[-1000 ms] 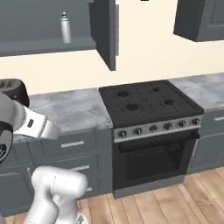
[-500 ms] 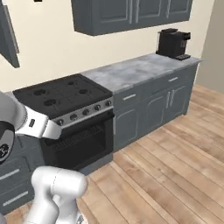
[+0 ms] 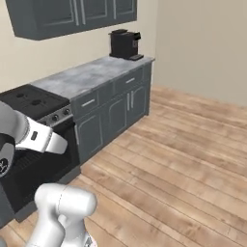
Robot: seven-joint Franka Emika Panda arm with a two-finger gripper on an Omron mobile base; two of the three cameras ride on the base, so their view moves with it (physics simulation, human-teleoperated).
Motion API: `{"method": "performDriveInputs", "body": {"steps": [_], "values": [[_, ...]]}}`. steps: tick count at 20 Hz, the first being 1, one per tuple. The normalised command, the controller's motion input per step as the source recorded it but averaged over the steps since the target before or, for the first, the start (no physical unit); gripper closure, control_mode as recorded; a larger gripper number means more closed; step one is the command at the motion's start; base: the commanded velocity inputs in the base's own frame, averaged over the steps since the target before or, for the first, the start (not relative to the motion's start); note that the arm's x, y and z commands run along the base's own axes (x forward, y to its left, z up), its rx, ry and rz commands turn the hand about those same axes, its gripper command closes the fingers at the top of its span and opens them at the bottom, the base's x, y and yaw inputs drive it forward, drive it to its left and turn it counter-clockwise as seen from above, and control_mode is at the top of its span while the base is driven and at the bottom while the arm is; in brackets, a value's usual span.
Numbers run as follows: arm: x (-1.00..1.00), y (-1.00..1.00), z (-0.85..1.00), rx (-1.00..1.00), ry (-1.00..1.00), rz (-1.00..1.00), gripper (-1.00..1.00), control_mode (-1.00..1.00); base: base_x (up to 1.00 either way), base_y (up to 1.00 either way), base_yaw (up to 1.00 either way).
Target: Pick the milk, water bottle from the counter and place them in the open cabinet.
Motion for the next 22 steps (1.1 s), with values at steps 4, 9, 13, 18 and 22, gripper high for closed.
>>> {"method": "performDriveInputs", "body": {"steps": [4,9,13,18,22], "values": [[0.00,0.00,0.00,0.00,0.00,0.00,-1.00,1.00,0.00,-0.55,-0.43],[0.00,0.00,0.00,0.00,0.00,0.00,-1.00,1.00,0.00,-0.49,-0.41],[0.00,0.00,0.00,0.00,0.00,0.00,-1.00,1.00,0.01,-0.43,-0.39],[0.00,0.00,0.00,0.00,0.00,0.00,-1.00,1.00,0.08,-0.29,-0.32],[0.00,0.00,0.00,0.00,0.00,0.00,-1.00,1.00,0.08,-0.30,-0.27]]}}
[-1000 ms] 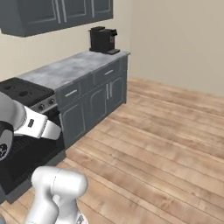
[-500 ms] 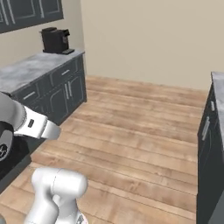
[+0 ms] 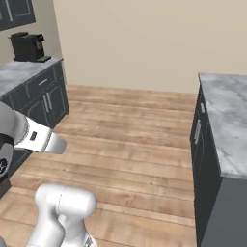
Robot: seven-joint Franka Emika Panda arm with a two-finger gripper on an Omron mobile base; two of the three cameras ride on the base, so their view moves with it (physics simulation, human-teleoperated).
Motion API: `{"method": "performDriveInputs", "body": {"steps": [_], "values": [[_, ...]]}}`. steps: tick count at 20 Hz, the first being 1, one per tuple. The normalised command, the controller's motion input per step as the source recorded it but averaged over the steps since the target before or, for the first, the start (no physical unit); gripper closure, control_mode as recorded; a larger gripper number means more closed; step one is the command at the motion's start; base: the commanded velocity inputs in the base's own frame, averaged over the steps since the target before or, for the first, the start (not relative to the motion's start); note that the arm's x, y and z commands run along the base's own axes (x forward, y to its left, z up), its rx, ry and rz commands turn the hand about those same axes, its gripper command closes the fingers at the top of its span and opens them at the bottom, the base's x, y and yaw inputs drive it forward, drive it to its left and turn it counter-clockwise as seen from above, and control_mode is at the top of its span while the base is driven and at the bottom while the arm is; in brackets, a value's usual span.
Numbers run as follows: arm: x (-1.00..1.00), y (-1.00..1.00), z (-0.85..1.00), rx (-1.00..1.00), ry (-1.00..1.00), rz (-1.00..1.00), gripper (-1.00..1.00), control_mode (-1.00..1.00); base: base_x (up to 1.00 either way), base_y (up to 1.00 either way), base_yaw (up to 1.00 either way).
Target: Pick the milk, water bottle from the counter and place them in the open cabinet.
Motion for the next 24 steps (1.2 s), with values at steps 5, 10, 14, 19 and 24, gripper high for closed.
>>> {"method": "performDriveInputs", "body": {"steps": [5,10,14,19,24], "values": [[0.00,0.00,0.00,0.00,0.00,0.00,-1.00,1.00,0.17,-0.24,-0.25],[0.00,0.00,0.00,0.00,0.00,0.00,-1.00,1.00,0.13,-0.40,-0.28],[0.00,0.00,0.00,0.00,0.00,0.00,-1.00,1.00,0.14,-0.36,-0.30],[0.00,0.00,0.00,0.00,0.00,0.00,-1.00,1.00,0.19,-0.31,-0.28],[0.00,0.00,0.00,0.00,0.00,0.00,-1.00,1.00,0.27,-0.27,-0.25]]}}
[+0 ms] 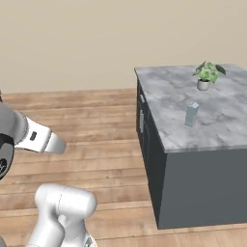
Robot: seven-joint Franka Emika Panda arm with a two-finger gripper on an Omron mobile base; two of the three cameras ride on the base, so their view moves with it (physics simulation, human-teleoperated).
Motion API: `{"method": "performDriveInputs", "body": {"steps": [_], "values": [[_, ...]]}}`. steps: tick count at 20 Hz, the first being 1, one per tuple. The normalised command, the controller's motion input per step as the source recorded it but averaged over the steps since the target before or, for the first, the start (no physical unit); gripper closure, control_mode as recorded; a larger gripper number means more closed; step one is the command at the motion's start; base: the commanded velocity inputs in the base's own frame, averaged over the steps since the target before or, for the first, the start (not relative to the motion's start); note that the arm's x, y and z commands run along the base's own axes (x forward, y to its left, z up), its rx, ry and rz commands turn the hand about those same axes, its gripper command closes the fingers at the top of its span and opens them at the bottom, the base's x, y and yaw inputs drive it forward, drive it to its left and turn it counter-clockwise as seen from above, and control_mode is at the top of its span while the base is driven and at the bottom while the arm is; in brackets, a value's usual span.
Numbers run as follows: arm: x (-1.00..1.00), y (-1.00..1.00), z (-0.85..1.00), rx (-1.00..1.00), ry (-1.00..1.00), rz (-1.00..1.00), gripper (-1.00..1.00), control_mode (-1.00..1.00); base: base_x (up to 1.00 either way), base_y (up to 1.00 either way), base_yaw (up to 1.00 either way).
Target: Pick the milk, water bottle from the counter and place them in the open cabinet.
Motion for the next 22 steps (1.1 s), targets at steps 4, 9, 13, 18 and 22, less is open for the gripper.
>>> {"method": "performDriveInputs", "body": {"steps": [4,9,13,18,22], "values": [[0.00,0.00,0.00,0.00,0.00,0.00,-1.00,1.00,0.40,-0.27,-0.20],[0.00,0.00,0.00,0.00,0.00,0.00,-1.00,1.00,0.44,-0.32,-0.08],[0.00,0.00,0.00,0.00,0.00,0.00,-1.00,1.00,0.36,-0.38,-0.07],[0.00,0.00,0.00,0.00,0.00,0.00,-1.00,1.00,0.37,-0.28,-0.08],[0.00,0.00,0.00,0.00,0.00,0.00,-1.00,1.00,0.40,-0.23,-0.08]]}}
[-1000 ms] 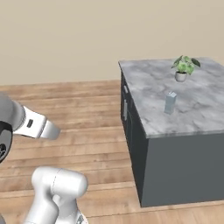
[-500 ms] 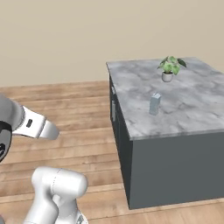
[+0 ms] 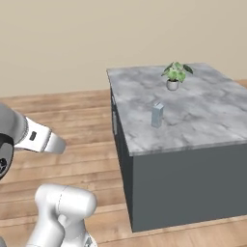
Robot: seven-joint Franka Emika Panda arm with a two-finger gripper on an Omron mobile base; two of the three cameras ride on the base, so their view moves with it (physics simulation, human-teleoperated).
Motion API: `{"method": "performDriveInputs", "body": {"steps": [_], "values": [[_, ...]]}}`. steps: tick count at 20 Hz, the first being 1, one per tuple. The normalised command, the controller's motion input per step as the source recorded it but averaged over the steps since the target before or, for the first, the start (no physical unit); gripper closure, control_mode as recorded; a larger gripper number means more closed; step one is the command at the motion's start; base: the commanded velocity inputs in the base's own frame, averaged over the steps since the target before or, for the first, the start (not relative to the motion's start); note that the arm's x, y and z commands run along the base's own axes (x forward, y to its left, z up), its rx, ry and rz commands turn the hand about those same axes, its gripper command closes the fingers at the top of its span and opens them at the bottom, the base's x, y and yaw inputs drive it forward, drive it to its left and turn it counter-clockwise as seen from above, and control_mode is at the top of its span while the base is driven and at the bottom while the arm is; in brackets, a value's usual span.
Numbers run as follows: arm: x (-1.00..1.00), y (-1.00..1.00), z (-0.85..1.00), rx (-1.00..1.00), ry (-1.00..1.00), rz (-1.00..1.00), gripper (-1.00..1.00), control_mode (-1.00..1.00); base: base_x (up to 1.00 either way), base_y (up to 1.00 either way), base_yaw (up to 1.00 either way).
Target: Pick the milk, water bottle from the counter and place them in the open cabinet.
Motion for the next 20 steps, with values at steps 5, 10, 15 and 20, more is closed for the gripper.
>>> {"method": "performDriveInputs", "body": {"steps": [5,10,15,20], "values": [[0.00,0.00,0.00,0.00,0.00,0.00,-1.00,1.00,0.43,-0.24,-0.09],[0.00,0.00,0.00,0.00,0.00,0.00,-1.00,1.00,0.49,-0.22,-0.15],[0.00,0.00,0.00,0.00,0.00,0.00,-1.00,1.00,0.61,-0.04,-0.17],[0.00,0.00,0.00,0.00,0.00,0.00,-1.00,1.00,0.43,0.00,-0.15]]}}
